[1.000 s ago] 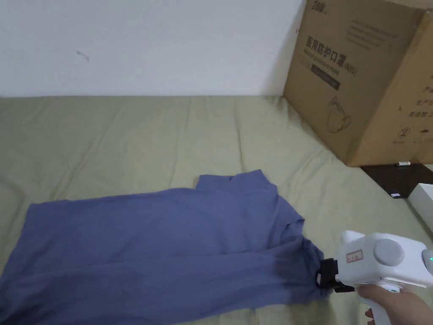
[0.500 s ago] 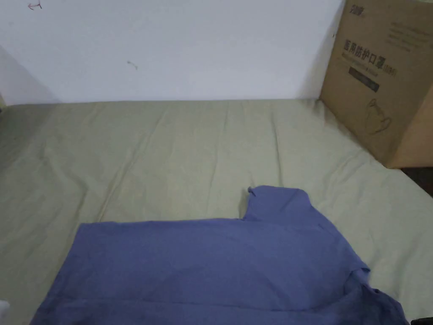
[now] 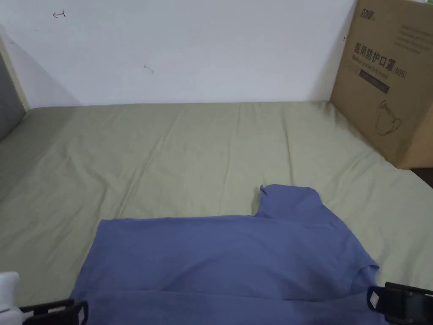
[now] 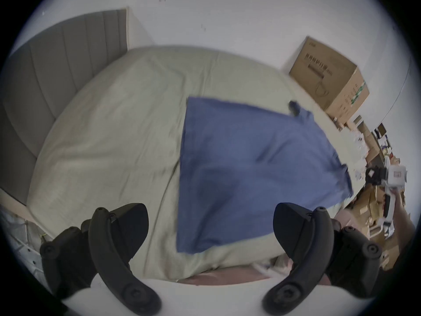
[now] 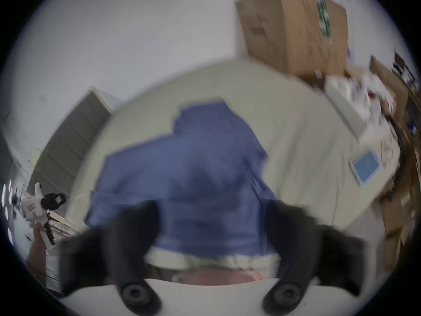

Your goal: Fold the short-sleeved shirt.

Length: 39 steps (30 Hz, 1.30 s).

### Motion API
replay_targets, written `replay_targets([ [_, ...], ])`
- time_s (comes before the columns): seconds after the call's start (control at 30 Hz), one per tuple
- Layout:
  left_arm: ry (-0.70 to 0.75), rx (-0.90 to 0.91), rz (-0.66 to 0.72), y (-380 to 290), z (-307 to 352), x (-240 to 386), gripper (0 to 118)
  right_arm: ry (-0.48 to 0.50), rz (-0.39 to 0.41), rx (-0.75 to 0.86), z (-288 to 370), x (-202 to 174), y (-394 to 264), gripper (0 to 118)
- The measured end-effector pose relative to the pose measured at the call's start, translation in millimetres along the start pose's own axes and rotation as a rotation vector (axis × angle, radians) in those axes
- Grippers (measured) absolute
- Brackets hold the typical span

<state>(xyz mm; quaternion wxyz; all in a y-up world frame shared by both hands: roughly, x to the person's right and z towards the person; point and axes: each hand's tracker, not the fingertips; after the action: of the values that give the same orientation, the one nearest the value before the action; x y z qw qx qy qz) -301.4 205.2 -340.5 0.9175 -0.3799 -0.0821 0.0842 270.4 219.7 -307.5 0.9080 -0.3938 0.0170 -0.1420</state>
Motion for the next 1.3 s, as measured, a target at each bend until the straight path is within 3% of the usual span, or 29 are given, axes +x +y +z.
replay_targets([
  [0.03,0.012,0.141,-0.022,2,13,11,41,0.037,0.031,0.106,14,-15,0,13],
  [0.07,0.035,0.244,-0.053,3,22,20,0,0.027,0.061,0.202,24,-30,-1,0],
  [0.13,0.116,0.350,-0.112,3,31,41,0,-0.014,0.093,0.331,33,-46,-1,0],
  [0.2,0.048,0.417,-0.106,3,32,47,0,0.074,0.080,0.385,39,-58,4,0],
  [0.27,0.003,0.440,-0.081,19,26,51,0,0.086,0.076,0.405,33,-62,9,0],
  [0.4,0.006,0.236,-0.084,109,-31,30,0,0.052,0.146,0.418,24,-77,27,0],
  [0.57,-0.089,-0.132,-0.007,175,-173,-32,2,0.044,0.151,0.380,-3,-73,41,0],
  [0.6,-0.075,-0.165,-0.004,174,-195,-35,8,0.039,0.145,0.360,-11,-72,42,0],
  [0.63,-0.045,-0.171,0.000,171,-215,-42,33,0.033,0.139,0.338,-19,-69,43,0],
  [0.67,-0.018,-0.170,-0.016,169,-235,-48,88,0.028,0.132,0.312,-28,-67,43,0],
  [0.7,0.010,-0.220,-0.041,167,-256,-53,118,0.024,0.126,0.283,-37,-66,43,0],
  [0.77,0.033,-0.228,-0.105,163,-282,-63,111,0.015,0.126,0.241,-51,-63,42,0],
  [0.83,0.116,-0.290,-0.143,155,-304,-64,111,0.015,0.124,0.211,-63,-60,40,0],
  [1.0,0.097,-0.294,-0.115,134,-325,-74,116,0.007,0.126,0.148,-85,-60,33,0],
  [1.03,0.129,-0.285,-0.138,132,-323,-67,113,0.009,0.127,0.144,-87,-60,32,0],
  [1.1,0.172,-0.251,-0.168,129,-314,-53,95,0.022,0.126,0.139,-91,-59,31,0],
  [1.13,0.173,-0.224,-0.183,127,-309,-49,82,0.031,0.127,0.138,-93,-58,32,0],
  [1.23,0.137,-0.178,-0.205,120,-292,-37,27,0.075,0.125,0.145,-100,-50,44,0],
  [1.3,0.115,-0.177,-0.211,120,-285,-39,4,0.096,0.119,0.150,-110,-42,66,0],
])
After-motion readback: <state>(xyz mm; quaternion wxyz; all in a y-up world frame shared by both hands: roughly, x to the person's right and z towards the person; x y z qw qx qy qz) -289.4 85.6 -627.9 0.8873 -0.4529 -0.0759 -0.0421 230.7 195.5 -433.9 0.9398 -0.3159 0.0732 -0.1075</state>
